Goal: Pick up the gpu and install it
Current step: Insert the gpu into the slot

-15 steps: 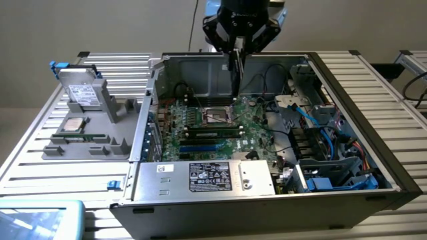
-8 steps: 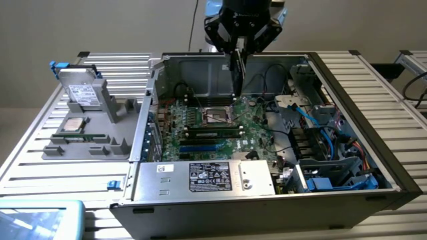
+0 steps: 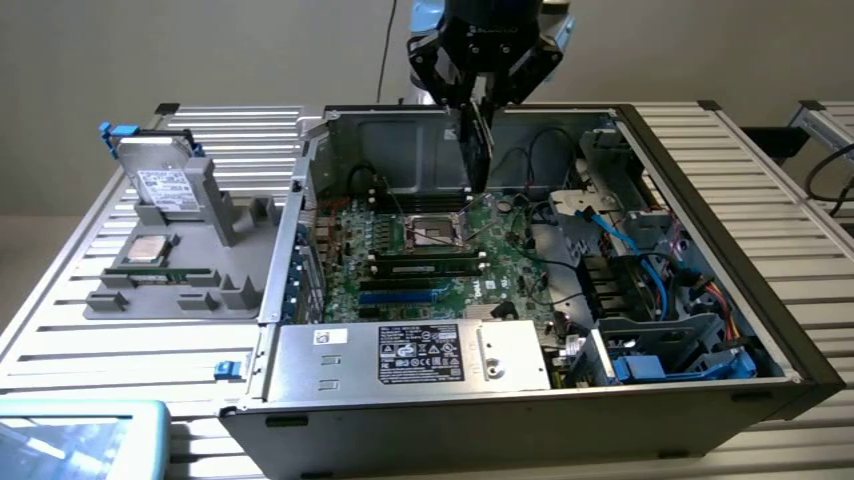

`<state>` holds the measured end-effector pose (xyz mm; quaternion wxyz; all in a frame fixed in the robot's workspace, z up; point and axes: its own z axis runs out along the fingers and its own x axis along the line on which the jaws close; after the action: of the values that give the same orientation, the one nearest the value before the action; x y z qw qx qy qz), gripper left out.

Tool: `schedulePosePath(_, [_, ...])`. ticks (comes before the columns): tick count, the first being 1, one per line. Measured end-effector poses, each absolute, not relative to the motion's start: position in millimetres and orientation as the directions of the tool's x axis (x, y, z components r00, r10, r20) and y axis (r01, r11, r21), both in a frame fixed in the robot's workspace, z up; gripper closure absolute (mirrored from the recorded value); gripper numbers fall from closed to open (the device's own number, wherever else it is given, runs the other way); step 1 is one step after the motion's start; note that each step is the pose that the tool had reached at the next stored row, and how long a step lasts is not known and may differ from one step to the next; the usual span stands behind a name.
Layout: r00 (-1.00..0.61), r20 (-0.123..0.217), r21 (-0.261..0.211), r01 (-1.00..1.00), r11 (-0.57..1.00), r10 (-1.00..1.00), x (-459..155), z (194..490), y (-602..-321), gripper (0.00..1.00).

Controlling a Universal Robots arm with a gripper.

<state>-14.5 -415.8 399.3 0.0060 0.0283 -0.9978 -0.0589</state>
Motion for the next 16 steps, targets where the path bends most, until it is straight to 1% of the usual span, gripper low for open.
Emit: schedulePosePath(16, [-0.94, 0.008, 0.122, -0.337, 0.933, -0.341, -14.5, 399.1, -415.8, 0.72])
